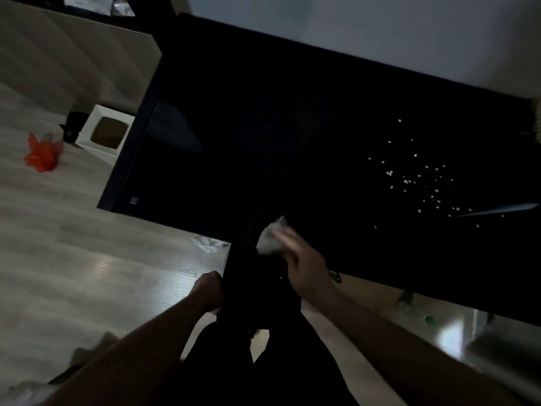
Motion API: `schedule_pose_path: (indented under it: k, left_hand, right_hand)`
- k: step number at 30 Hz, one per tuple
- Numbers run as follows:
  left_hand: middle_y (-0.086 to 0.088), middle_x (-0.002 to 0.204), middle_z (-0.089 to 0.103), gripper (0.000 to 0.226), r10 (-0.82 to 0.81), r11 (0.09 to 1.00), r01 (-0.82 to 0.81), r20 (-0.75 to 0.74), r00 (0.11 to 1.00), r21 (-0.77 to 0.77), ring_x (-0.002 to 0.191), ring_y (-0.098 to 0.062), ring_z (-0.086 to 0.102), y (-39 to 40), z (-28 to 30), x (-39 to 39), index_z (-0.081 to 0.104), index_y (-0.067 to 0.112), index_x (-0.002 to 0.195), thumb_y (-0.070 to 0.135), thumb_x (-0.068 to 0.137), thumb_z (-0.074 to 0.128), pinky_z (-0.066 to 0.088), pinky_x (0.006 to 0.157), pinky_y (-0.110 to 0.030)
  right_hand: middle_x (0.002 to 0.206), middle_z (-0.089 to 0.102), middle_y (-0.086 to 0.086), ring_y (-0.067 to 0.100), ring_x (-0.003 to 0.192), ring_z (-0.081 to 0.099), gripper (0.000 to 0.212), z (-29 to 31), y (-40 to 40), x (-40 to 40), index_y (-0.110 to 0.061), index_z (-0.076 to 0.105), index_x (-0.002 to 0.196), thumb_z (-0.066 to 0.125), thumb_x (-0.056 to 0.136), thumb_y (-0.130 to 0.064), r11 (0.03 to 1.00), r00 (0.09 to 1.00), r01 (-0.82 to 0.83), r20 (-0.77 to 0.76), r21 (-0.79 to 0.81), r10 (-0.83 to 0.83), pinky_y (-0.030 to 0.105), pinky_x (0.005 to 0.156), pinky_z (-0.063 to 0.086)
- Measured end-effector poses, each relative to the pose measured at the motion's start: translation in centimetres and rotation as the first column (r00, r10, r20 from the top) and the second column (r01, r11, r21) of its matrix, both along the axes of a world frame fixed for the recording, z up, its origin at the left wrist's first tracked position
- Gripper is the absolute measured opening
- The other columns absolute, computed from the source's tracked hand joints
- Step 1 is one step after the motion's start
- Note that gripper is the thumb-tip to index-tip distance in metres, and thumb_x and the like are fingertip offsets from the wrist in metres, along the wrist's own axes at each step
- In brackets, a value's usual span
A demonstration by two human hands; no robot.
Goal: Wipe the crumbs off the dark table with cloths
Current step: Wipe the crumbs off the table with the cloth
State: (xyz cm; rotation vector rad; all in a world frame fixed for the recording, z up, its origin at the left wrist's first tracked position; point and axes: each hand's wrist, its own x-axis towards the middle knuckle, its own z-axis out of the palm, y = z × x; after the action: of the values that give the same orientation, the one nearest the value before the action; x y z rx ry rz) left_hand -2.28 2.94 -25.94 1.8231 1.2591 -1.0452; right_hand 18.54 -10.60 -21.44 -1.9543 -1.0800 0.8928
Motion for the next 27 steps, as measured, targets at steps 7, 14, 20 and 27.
schedule_pose_path:
  k: [7,14,20,27]
  left_hand:
    - [-0.003,0.076,0.059,0.018,-0.009,1.000,0.009,0.046,0.999,0.006,0.085,-0.027,0.068,0.2,-0.4,-1.2,0.051,0.015,0.073,0.026,0.084,0.060,0.045,0.063,-0.028]
    - [-0.012,0.087,0.069,0.014,-0.051,0.998,0.048,0.079,0.996,0.030,0.092,-0.029,0.071,0.3,-1.6,-1.4,0.055,0.012,0.081,0.025,0.083,0.061,0.047,0.065,-0.028]
    - [-0.011,0.087,0.067,0.016,-0.067,0.997,0.064,0.097,0.993,0.035,0.092,-0.030,0.071,0.9,-2.0,-1.7,0.053,0.012,0.083,0.026,0.084,0.059,0.046,0.065,-0.029]
    - [-0.006,0.083,0.061,0.016,-0.077,0.996,0.073,0.082,0.994,0.052,0.094,-0.028,0.070,1.1,-1.6,-1.7,0.056,0.011,0.087,0.027,0.086,0.059,0.045,0.066,-0.028]
  right_hand:
    - [0.157,0.049,0.010,0.021,0.149,0.040,0.055,0.8,2.4,13.6,-0.009,0.052,0.148,0.038,0.095,-0.003,0.897,0.866,0.440,0.244,0.040,-0.436,0.034,0.126,0.029]
    - [0.159,0.042,0.015,0.042,0.145,0.040,0.055,-1.8,-5.2,17.5,-0.019,0.046,0.152,0.047,0.100,-0.003,0.756,0.756,0.615,0.438,-0.223,-0.486,0.050,0.115,0.039]
    - [0.167,0.032,0.005,0.030,0.158,0.017,0.056,-3.8,-2.5,7.5,-0.017,0.048,0.152,0.048,0.098,0.000,0.837,0.801,0.521,0.435,-0.166,-0.412,0.054,0.126,0.016]
    - [0.163,0.039,-0.005,0.017,0.158,0.020,0.062,-3.8,0.7,-4.7,-0.023,0.050,0.150,0.041,0.093,-0.002,0.979,0.954,0.191,0.248,-0.078,-0.166,0.045,0.127,0.017]
